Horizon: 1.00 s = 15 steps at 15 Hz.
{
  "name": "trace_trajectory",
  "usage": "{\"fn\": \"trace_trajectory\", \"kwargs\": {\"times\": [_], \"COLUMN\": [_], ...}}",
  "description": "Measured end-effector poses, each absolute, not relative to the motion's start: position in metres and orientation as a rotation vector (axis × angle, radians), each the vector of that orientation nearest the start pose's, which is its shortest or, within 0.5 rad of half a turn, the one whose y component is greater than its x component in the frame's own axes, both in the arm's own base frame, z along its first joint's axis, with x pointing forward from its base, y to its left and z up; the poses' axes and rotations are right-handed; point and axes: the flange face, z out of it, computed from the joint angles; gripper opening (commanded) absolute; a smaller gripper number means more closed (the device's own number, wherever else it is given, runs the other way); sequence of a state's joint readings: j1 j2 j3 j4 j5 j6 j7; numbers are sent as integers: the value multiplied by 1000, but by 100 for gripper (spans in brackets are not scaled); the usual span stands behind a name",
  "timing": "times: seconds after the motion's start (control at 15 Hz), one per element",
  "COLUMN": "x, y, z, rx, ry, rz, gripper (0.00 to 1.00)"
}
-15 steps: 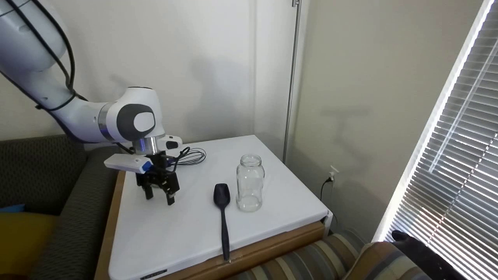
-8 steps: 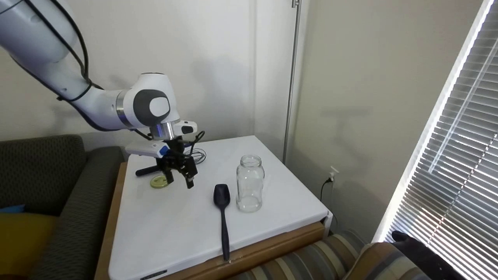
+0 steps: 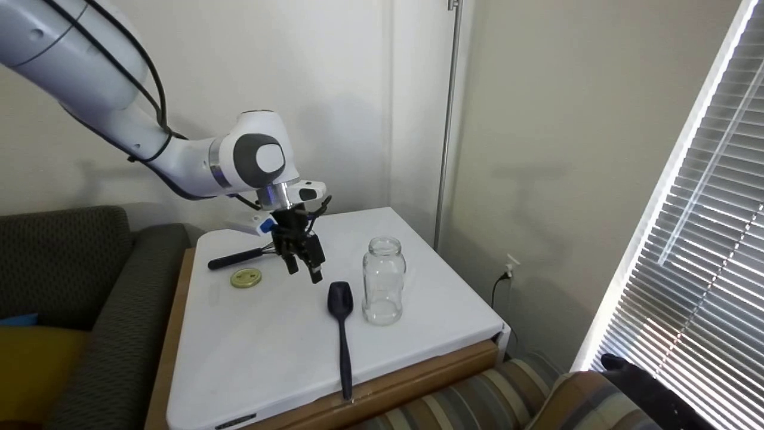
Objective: Put the spoon in the glass jar
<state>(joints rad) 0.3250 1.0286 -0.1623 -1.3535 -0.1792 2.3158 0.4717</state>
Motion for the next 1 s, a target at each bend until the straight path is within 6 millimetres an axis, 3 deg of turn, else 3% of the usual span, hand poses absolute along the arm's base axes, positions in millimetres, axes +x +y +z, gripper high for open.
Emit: {"fn": "trace_trajectory", "kwargs": {"times": [0.33,0.73,1.0], "x": [710,733,743], "y": [139,114,111], "z": [100,118,120], "rx": [-3415,-3486,-3517], "ry": [194,286,321], "rz": [-54,-15,55], "gripper": [100,100,100]}}
